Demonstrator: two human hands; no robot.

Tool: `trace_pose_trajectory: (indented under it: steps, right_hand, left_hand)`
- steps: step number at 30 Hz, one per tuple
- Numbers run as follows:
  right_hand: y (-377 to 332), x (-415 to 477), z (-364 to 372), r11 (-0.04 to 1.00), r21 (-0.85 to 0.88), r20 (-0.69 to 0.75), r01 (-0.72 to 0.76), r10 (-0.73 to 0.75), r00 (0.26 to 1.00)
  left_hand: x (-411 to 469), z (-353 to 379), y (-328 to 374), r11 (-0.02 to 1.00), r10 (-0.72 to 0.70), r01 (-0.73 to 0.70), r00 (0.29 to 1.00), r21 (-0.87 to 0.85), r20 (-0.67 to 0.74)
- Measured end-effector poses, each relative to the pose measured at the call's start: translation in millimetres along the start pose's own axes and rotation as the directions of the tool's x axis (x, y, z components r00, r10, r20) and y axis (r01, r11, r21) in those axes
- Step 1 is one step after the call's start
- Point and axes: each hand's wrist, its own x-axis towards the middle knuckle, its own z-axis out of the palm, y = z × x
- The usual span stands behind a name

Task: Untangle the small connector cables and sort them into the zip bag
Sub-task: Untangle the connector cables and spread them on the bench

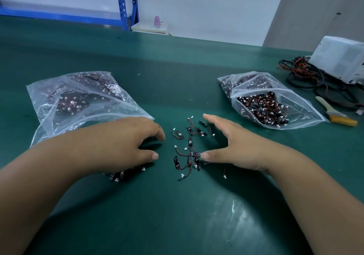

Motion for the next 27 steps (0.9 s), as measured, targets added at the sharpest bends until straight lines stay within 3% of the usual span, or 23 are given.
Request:
trace_pose_trajectory:
  steps: [3, 8, 12, 18, 27]
  right_hand:
    - [1.7, 4.5, 5.6, 1.0, 0.009, -0.046, 0.011, -0.01, 0.999]
    - [8.1, 12.0, 6.9, 0.924, 0.371, -0.236, 0.092, -0.002, 0.972]
    - [4.2, 9.4, 12.3, 0.869, 0.47, -0.217, 0.155, -0.056, 0.975]
    - [2.9, 7.3, 7.3, 0.865, 0.468, -0.265, 0.18, -0.057, 0.962]
    - [9.2, 13.6, 10.0, 0.936, 0.335, -0.11, 0.108, -0.075, 0.991]
  left_hand:
    - [0.2, 1.7, -1.3, 1.0, 0.011, -0.011, 1.0, 0.004, -0.001]
    - [4.5, 9.6, 2.5, 1.0, 0.025, -0.025, 0.996, 0.004, -0.09]
    - [7.8, 21.9, 16.0, 0.99, 0.141, -0.137, 0.981, 0.038, -0.135]
    - [6.0, 21.7, 14.4, 0.989, 0.148, -0.143, 0.979, 0.045, -0.142]
    - [6.7, 23.0, 14.3, 0.992, 0.127, -0.124, 0.988, 0.037, -0.087]
